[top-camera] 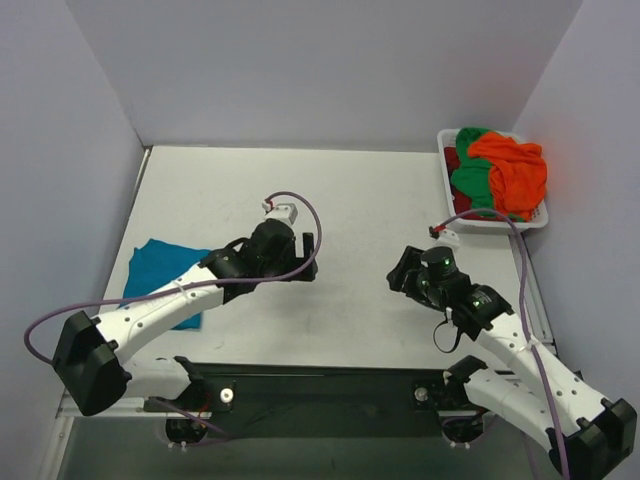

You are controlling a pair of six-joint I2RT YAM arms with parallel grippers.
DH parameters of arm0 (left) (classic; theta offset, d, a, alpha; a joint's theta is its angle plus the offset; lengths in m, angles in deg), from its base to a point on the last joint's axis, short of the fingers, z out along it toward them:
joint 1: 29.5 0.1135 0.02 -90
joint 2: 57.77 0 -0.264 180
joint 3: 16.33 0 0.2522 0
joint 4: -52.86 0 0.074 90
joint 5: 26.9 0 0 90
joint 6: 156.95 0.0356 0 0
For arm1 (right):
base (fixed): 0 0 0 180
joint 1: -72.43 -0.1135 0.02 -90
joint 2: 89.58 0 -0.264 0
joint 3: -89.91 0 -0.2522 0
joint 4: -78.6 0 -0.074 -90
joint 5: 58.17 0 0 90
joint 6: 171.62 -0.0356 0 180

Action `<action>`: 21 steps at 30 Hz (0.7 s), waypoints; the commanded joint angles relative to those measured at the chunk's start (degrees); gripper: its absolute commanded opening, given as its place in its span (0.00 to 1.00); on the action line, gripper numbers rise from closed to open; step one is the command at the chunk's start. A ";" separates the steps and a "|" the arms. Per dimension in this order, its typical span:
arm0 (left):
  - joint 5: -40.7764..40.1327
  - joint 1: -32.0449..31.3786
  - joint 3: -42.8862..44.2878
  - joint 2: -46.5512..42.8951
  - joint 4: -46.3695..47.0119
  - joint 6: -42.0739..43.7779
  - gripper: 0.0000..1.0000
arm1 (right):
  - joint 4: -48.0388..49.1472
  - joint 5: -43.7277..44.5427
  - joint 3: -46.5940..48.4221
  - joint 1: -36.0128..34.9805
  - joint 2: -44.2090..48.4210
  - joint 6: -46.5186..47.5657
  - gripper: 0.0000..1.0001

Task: Fold and stack the t-shirts
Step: Put the neatly folded tshirt into the corner of the board with the left arm

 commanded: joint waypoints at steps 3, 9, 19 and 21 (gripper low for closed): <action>-2.73 0.07 4.81 -2.80 -6.33 9.40 0.97 | -2.12 5.89 -0.83 0.53 3.47 1.43 0.50; -3.53 -0.02 5.43 -4.57 -9.93 13.10 0.97 | -2.29 6.60 -0.74 0.97 5.05 2.40 0.49; -2.56 -0.02 3.67 -5.27 -9.07 13.28 0.97 | -2.64 6.16 -0.92 1.76 5.05 3.37 0.48; -2.73 -0.02 3.67 -4.83 -9.06 13.36 0.97 | -2.91 6.25 -1.09 2.02 5.40 3.28 0.47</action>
